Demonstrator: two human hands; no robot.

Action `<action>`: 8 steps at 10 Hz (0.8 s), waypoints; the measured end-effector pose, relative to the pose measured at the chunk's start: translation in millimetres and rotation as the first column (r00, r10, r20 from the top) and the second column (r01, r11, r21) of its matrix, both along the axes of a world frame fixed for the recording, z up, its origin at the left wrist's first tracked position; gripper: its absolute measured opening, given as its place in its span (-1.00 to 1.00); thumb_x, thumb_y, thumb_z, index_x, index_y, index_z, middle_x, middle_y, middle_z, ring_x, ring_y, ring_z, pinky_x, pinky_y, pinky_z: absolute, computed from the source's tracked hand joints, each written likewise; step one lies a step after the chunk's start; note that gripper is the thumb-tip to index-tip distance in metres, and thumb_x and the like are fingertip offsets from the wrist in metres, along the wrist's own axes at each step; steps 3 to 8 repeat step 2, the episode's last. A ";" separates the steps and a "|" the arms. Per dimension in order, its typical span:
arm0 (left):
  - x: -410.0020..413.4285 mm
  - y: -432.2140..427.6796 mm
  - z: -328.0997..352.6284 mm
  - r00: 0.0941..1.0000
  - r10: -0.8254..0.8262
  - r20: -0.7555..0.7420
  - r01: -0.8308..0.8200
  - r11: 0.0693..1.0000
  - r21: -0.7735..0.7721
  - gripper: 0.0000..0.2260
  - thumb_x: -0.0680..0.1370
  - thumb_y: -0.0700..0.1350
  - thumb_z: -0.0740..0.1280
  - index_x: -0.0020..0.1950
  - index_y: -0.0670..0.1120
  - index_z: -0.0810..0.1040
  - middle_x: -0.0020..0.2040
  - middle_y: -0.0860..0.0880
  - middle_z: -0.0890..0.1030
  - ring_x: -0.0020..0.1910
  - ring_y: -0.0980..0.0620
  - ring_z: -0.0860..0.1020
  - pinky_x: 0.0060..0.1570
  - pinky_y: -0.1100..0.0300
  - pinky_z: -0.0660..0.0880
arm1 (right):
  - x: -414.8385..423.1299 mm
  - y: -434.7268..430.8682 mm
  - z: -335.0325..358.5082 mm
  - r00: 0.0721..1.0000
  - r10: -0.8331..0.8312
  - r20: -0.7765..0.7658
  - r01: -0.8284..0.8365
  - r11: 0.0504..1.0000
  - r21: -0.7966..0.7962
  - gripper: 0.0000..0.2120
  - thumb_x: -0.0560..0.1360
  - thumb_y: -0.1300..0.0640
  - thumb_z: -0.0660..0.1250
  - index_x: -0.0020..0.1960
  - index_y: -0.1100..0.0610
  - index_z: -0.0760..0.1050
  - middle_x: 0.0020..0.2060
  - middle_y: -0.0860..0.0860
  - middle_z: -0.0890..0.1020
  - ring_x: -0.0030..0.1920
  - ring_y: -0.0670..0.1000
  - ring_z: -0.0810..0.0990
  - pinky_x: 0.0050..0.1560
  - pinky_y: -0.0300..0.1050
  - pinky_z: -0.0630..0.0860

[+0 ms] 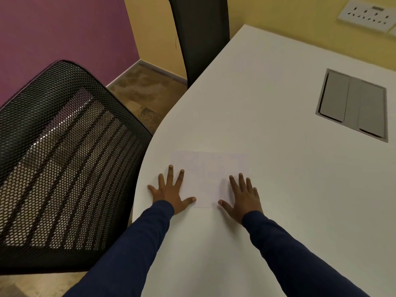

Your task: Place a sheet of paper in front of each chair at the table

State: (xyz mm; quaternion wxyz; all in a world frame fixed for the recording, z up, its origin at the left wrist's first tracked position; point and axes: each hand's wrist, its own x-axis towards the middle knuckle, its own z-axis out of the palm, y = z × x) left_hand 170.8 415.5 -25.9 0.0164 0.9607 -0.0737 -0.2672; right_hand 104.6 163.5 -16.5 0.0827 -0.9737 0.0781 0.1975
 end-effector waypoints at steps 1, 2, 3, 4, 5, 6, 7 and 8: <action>-13.4 -15.0 7.1 0.997 -0.055 0.062 0.053 0.998 0.033 -0.06 0.40 0.56 -0.01 0.54 0.17 -0.44 0.55 -0.05 -0.47 0.57 -0.27 -0.28 0.39 -0.48 -0.14 | -21.4 -9.7 13.0 0.999 -0.027 0.030 0.027 1.000 -0.004 -0.14 0.52 -0.43 0.05 0.61 -0.07 -0.25 0.62 0.03 -0.21 0.61 0.15 -0.18 0.58 0.13 -0.05; -36.7 -45.4 14.3 0.984 -0.170 0.061 0.169 0.985 0.022 -0.06 0.41 0.56 -0.04 0.54 0.13 -0.45 0.55 -0.08 -0.48 0.56 -0.27 -0.34 0.40 -0.44 -0.24 | -57.9 -24.0 20.8 0.995 -0.098 0.020 0.098 0.995 -0.005 -0.15 0.52 -0.42 0.04 0.62 -0.06 -0.23 0.62 0.03 -0.20 0.61 0.14 -0.18 0.58 0.12 -0.05; -36.7 -45.4 14.3 0.984 -0.170 0.061 0.169 0.985 0.022 -0.06 0.41 0.56 -0.04 0.54 0.13 -0.45 0.55 -0.08 -0.48 0.56 -0.27 -0.34 0.40 -0.44 -0.24 | -57.9 -24.0 20.8 0.995 -0.098 0.020 0.098 0.995 -0.005 -0.15 0.52 -0.42 0.04 0.62 -0.06 -0.23 0.62 0.03 -0.20 0.61 0.14 -0.18 0.58 0.12 -0.05; -36.7 -45.4 14.3 0.984 -0.170 0.061 0.169 0.985 0.022 -0.06 0.41 0.56 -0.04 0.54 0.13 -0.45 0.55 -0.08 -0.48 0.56 -0.27 -0.34 0.40 -0.44 -0.24 | -57.9 -24.0 20.8 0.995 -0.098 0.020 0.098 0.995 -0.005 -0.15 0.52 -0.42 0.04 0.62 -0.06 -0.23 0.62 0.03 -0.20 0.61 0.14 -0.18 0.58 0.12 -0.05; -36.7 -45.4 14.3 0.984 -0.170 0.061 0.169 0.985 0.022 -0.06 0.41 0.56 -0.04 0.54 0.13 -0.45 0.55 -0.08 -0.48 0.56 -0.27 -0.34 0.40 -0.44 -0.24 | -57.9 -24.0 20.8 0.995 -0.098 0.020 0.098 0.995 -0.005 -0.15 0.52 -0.42 0.04 0.62 -0.06 -0.23 0.62 0.03 -0.20 0.61 0.14 -0.18 0.58 0.12 -0.05; -36.7 -45.4 14.3 0.984 -0.170 0.061 0.169 0.985 0.022 -0.06 0.41 0.56 -0.04 0.54 0.13 -0.45 0.55 -0.08 -0.48 0.56 -0.27 -0.34 0.40 -0.44 -0.24 | -57.9 -24.0 20.8 0.995 -0.098 0.020 0.098 0.995 -0.005 -0.15 0.52 -0.42 0.04 0.62 -0.06 -0.23 0.62 0.03 -0.20 0.61 0.14 -0.18 0.58 0.12 -0.05; -36.7 -45.4 14.3 0.984 -0.170 0.061 0.169 0.985 0.022 -0.06 0.41 0.56 -0.04 0.54 0.13 -0.45 0.55 -0.08 -0.48 0.56 -0.27 -0.34 0.40 -0.44 -0.24 | -57.9 -24.0 20.8 0.995 -0.098 0.020 0.098 0.995 -0.005 -0.15 0.52 -0.42 0.04 0.62 -0.06 -0.23 0.62 0.03 -0.20 0.61 0.14 -0.18 0.58 0.12 -0.05; -36.7 -45.4 14.3 0.984 -0.170 0.061 0.169 0.985 0.022 -0.06 0.41 0.56 -0.04 0.54 0.13 -0.45 0.55 -0.08 -0.48 0.56 -0.27 -0.34 0.40 -0.44 -0.24 | -57.9 -24.0 20.8 0.995 -0.098 0.020 0.098 0.995 -0.005 -0.15 0.52 -0.42 0.04 0.62 -0.06 -0.23 0.62 0.03 -0.20 0.61 0.14 -0.18 0.58 0.12 -0.05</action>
